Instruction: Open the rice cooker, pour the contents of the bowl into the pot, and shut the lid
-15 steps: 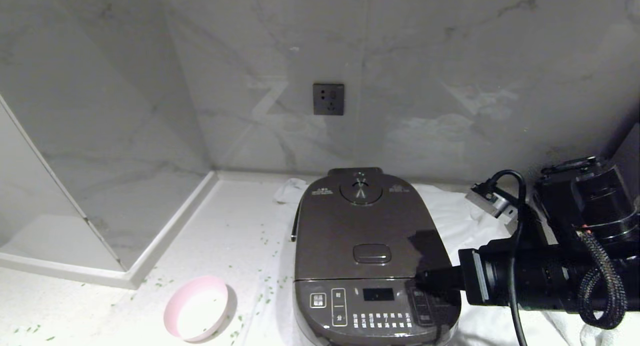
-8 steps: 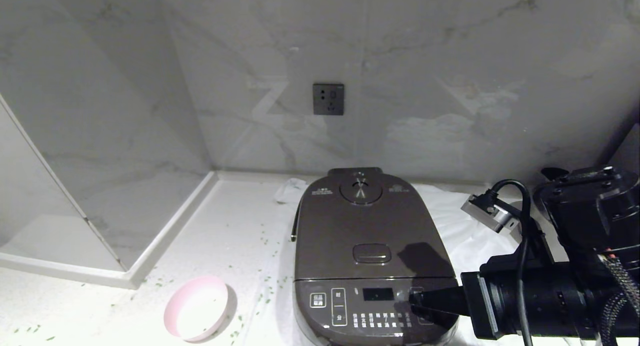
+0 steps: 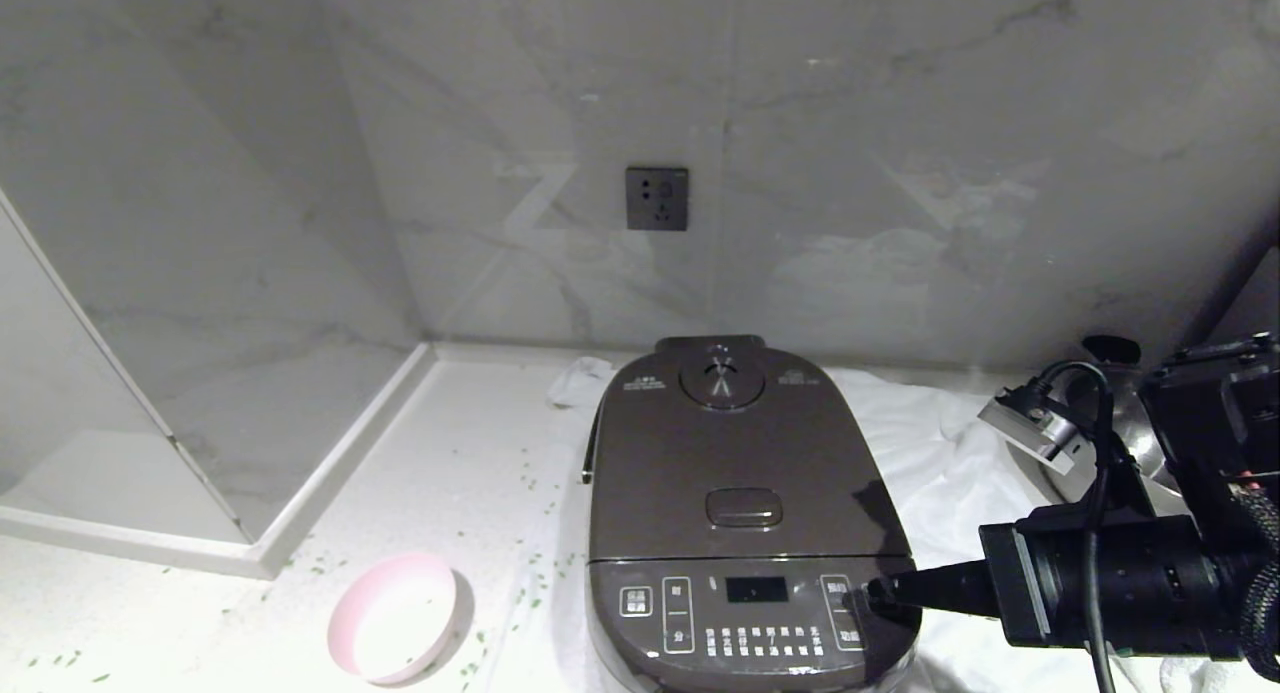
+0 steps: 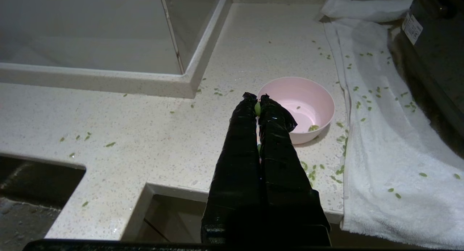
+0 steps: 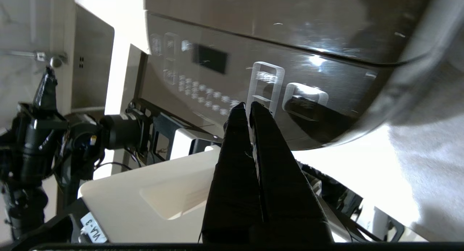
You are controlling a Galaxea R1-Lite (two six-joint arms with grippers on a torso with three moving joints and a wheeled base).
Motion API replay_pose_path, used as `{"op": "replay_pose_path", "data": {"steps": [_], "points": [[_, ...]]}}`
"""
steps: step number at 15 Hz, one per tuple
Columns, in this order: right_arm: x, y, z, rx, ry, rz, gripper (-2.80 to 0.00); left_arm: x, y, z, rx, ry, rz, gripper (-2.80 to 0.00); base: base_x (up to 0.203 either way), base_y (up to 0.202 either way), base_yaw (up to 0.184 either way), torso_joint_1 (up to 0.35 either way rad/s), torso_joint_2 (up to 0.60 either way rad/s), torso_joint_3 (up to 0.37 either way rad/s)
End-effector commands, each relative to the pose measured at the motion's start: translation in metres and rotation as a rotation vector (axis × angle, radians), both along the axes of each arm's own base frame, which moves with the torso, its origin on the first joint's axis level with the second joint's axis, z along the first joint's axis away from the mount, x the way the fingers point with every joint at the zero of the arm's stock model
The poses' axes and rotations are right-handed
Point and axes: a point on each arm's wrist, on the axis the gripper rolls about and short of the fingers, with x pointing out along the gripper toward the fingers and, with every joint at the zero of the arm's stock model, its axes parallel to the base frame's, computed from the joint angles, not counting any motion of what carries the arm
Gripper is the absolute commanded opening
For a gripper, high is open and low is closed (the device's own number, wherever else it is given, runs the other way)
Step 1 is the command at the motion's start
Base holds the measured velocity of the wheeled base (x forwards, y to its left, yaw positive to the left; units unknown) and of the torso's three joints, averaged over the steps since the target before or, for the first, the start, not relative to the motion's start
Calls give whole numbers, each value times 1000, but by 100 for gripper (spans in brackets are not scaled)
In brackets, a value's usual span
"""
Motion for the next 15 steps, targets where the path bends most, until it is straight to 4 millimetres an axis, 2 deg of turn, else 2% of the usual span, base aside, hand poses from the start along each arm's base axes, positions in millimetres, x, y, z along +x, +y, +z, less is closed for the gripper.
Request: {"op": "replay_pose_path", "data": {"steps": [1,4,8,12,15], "points": [[3,-2,-5,3,28,-2,-280,0,0,0,0,-1,0,-280,0,0,0,0,0,0],[11,3,-19,-17,88,15,-280,0,0,0,-3,-1,1,-280,0,0,0,0,0,0],[32,12,-29,-18,75,17,-280,0,0,0,-3,-2,2,-280,0,0,0,0,0,0],[44,10,-21,-2,32,-9,-280,0,0,0,-7,-2,3,-280,0,0,0,0,0,0],[46,11,-27,-5,54,7,-280,0,0,0,-7,-1,3,-280,0,0,0,0,0,0]]}}
